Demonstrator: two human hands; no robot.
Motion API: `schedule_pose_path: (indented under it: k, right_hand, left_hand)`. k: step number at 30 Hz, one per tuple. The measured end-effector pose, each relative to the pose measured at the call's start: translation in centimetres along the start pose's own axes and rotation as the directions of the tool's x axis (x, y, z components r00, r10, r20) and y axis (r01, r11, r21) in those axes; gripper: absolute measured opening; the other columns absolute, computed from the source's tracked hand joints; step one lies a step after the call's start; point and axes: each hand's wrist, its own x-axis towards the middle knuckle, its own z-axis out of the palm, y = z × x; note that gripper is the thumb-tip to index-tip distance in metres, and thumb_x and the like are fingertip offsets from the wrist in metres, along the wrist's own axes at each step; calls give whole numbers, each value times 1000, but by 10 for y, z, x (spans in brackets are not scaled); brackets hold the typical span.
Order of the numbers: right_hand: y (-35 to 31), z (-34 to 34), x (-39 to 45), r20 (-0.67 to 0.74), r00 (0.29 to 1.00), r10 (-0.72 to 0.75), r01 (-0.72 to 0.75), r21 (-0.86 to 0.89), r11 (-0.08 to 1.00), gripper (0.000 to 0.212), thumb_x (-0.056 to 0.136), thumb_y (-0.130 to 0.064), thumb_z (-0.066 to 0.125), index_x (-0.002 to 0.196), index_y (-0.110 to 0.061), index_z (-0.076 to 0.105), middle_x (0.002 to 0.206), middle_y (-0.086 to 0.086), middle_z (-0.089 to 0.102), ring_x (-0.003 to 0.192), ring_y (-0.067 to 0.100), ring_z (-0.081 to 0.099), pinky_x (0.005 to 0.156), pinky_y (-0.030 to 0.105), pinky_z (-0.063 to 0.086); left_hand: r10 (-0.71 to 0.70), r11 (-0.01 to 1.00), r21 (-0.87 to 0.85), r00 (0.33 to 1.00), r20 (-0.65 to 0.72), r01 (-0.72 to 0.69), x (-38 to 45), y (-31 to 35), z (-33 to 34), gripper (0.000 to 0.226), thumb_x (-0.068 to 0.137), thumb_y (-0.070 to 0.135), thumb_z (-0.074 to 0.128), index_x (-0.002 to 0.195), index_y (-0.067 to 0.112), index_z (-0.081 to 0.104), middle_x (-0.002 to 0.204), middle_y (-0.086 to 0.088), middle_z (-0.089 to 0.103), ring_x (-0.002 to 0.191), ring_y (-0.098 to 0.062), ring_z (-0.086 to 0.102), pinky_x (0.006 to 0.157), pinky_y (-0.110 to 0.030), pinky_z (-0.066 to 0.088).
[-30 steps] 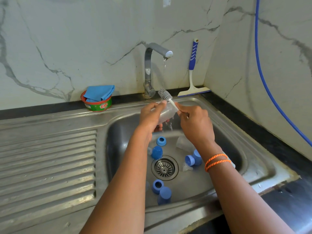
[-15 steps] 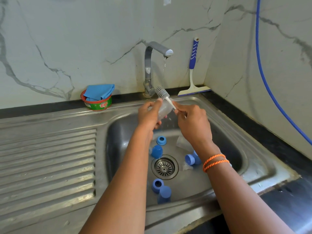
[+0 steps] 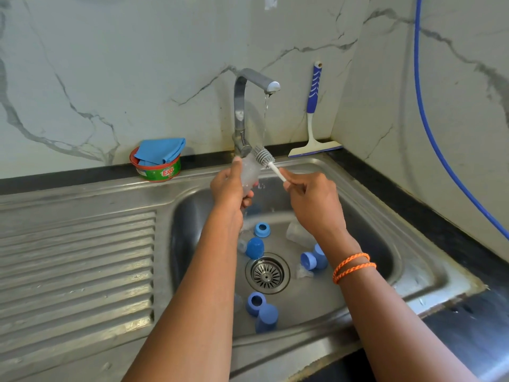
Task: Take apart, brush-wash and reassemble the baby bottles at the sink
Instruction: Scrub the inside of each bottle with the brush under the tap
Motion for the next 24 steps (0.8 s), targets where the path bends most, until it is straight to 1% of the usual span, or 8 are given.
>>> schedule_pose_path:
  k: [2, 3, 5, 7, 10, 15, 21, 24]
  right_hand:
    - [0, 3, -2, 33, 999, 25, -25, 7, 1000, 23, 103, -35, 58, 113, -45, 77, 79, -2, 50, 67, 21, 44, 62, 35, 38]
    - [-1, 4, -3, 45, 998, 38, -38, 11, 999, 20, 102, -37, 59, 96, -46, 76, 79, -2, 51, 68, 22, 45, 63, 36, 39]
    - [-1, 6, -3, 42, 997, 60, -61, 15, 998, 29, 101, -38, 59, 73, -44, 63, 80, 1, 52, 70, 24, 46, 64, 36, 39]
    - [0, 6, -4, 34, 995, 94, -96, 42, 995, 20, 100, -39, 57, 91, -38, 75, 82, 2, 58, 71, 25, 49, 64, 37, 42]
    - [-2, 2, -6, 24, 995, 102, -103, 77, 992, 27, 100, -37, 59, 121, -40, 76, 85, 0, 67, 75, 27, 58, 66, 39, 48]
    - [-5, 11, -8, 50, 985, 164, -167, 85, 982, 33, 101, -39, 58, 130, -41, 73, 107, 5, 73, 85, 28, 64, 75, 43, 56]
    - [-6, 0, -6, 86, 965, 246, -258, 192, 947, 27, 103, -30, 59, 118, -42, 78, 85, 1, 70, 74, 24, 59, 69, 42, 57]
    - [-5, -3, -5, 126, 957, 261, -286, 271, 919, 26, 105, -30, 59, 121, -42, 77, 81, -3, 66, 70, 18, 54, 55, 31, 46]
  left_hand:
    - [-5, 999, -42, 997, -73, 2, 5, 0, -1, 47, 97, 60, 61, 114, 16, 61, 97, -18, 77, 59, -17, 59, 44, -26, 42]
    - [4, 999, -45, 996, -84, -8, 6, 0, -1, 50, 96, 60, 61, 117, 15, 59, 99, -17, 76, 61, -16, 60, 43, -26, 43]
    - [32, 999, -31, 997, -64, -34, 4, 0, 1, 51, 96, 59, 62, 122, 16, 53, 100, -15, 74, 62, -16, 61, 43, -25, 42]
    - [45, 999, -9, 999, -21, -45, 2, 1, 1, 50, 97, 59, 61, 122, 17, 51, 98, -13, 75, 60, -16, 61, 41, -24, 39]
    - [18, 1000, -7, 999, 30, -18, 3, 1, -4, 49, 98, 59, 59, 122, 17, 55, 98, -14, 78, 57, -15, 60, 41, -24, 35]
    - [-1, 999, 34, 1000, 6, 1, 2, -2, -1, 53, 97, 62, 58, 123, 16, 53, 100, -14, 77, 59, -15, 59, 40, -23, 35]
    - [-25, 995, 100, 979, 201, 4, -5, 2, -2, 50, 99, 60, 57, 126, 18, 56, 95, -11, 80, 57, -13, 56, 41, -23, 30]
    - [-96, 992, 107, 930, 355, 62, -12, 7, -6, 48, 100, 58, 57, 129, 19, 62, 99, -13, 79, 54, -12, 52, 43, -22, 30]
